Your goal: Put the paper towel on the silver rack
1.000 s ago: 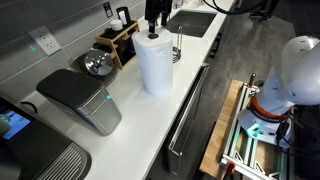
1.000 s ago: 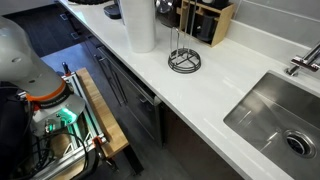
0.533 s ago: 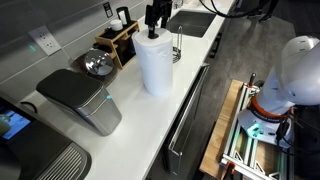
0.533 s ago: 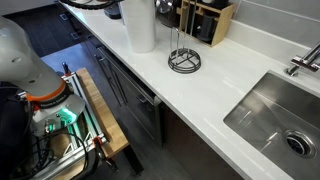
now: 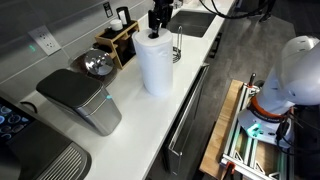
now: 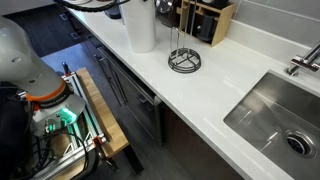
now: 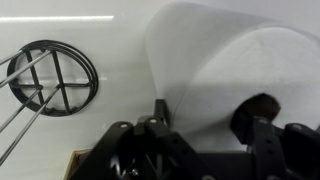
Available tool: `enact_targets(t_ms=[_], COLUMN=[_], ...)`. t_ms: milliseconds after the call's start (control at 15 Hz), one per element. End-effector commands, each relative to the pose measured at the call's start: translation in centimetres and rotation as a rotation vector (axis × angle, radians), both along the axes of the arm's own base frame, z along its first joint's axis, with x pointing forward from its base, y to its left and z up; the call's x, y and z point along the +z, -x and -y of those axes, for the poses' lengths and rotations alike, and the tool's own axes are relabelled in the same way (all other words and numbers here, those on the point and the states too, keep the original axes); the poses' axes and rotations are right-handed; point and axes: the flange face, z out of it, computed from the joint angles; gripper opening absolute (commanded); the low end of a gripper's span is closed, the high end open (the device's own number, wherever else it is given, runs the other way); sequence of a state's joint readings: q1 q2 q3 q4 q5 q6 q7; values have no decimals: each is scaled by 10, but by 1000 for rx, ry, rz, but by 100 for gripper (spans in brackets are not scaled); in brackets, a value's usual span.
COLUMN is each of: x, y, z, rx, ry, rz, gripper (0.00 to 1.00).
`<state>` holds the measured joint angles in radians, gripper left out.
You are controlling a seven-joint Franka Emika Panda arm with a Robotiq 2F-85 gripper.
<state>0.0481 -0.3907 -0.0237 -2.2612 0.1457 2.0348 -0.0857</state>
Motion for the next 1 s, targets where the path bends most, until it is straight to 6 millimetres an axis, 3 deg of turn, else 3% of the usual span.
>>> enact_targets(t_ms=[0,133,333,600,667,933], x=[7,15,31,57,46,59], y=[12,19,38,66,47,61], z=[5,10,21,37,30,37], rx=[23,38,73,143,109,127], ry=[-22,-16,-16,-37,-16,-23], rz=[12,17,18,29,11,30], gripper=[35,23,16,15,40,40])
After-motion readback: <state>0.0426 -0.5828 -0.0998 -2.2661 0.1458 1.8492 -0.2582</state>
